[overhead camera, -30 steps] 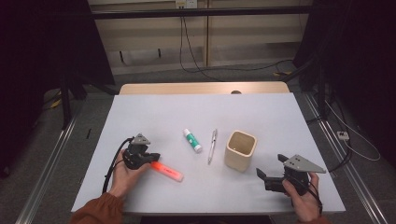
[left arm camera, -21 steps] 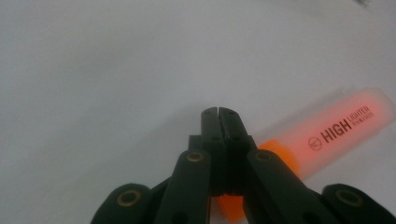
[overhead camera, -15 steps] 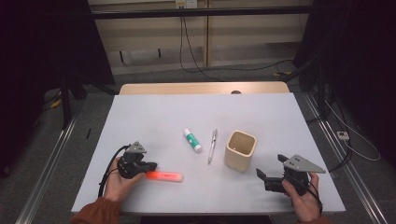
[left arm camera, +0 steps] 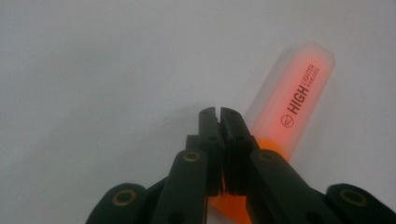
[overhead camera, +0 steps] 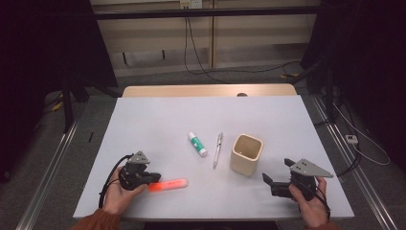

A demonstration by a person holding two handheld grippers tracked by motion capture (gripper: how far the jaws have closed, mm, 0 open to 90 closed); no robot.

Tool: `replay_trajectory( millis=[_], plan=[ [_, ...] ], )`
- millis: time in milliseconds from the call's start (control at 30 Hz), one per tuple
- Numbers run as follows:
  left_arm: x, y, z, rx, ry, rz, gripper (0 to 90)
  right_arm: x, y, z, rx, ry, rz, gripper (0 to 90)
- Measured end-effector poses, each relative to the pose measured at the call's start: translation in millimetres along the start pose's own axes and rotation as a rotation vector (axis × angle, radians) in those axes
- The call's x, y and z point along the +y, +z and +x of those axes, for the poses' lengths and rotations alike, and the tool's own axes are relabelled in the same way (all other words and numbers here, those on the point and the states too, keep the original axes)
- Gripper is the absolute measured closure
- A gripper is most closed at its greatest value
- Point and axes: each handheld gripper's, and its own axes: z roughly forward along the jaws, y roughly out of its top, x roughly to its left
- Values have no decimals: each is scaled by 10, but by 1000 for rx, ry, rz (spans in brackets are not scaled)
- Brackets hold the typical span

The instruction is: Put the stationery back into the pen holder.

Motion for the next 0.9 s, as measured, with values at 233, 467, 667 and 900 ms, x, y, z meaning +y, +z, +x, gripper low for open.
replay_trajectory(
  millis=[233,467,667,900],
  plan=[
    [2,-48,35,65,-2,-66,761,3,8,-1,5,0,-1,47],
    [-26,-140,78,145,-34,-196,360,19,35,8,16,-7,-2,46],
    [-15,-173,116,135,-64,-272,82,26,48,7,21,-8,-3,47],
    [61,-241,137,95,-52,-267,65,26,48,9,21,-9,-3,46]
  ],
)
